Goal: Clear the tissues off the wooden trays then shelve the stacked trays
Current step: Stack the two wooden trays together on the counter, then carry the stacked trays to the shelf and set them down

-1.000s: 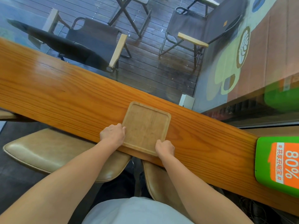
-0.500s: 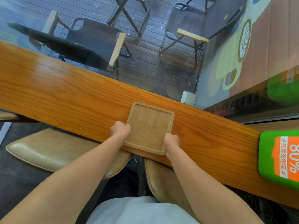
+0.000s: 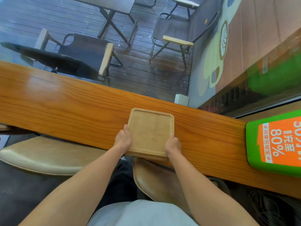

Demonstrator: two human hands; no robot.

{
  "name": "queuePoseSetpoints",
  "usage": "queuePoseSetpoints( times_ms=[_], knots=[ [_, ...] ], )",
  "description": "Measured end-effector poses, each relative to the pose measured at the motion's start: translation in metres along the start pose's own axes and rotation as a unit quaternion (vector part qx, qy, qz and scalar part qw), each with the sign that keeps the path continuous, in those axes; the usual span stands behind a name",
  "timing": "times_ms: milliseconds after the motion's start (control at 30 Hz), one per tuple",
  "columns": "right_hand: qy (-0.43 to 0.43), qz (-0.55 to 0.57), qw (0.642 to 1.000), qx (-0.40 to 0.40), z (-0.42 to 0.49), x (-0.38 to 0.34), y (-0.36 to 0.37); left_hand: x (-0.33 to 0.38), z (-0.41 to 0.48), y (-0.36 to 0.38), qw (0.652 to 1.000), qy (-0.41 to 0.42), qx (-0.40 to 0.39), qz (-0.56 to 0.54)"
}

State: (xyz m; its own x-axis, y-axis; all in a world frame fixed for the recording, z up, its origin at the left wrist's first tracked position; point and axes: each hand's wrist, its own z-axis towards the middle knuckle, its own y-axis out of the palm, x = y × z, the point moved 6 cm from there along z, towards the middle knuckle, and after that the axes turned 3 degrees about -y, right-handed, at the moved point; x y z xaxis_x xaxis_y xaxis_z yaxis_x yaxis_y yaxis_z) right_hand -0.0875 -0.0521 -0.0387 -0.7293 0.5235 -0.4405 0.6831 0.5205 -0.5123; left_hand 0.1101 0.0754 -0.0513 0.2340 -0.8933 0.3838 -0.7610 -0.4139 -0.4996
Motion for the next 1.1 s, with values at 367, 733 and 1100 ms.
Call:
queuePoseSetpoints(
  times_ms=[367,733,1100],
  knots=[
    [-0.080,0.121,0.989,-0.023,-0.019,-0.021,-0.076,0.093,-0.068,-0.008,0.980,0.193,0.008,0.039],
    [-0.113,0.315,0.938,0.093,-0.100,0.018,-0.179,0.149,-0.155,0.036,0.937,0.322,-0.114,0.067],
    [-0.075,0.381,0.876,0.286,-0.197,0.157,-0.272,0.126,-0.303,0.131,0.844,0.477,-0.192,0.148]
  ],
)
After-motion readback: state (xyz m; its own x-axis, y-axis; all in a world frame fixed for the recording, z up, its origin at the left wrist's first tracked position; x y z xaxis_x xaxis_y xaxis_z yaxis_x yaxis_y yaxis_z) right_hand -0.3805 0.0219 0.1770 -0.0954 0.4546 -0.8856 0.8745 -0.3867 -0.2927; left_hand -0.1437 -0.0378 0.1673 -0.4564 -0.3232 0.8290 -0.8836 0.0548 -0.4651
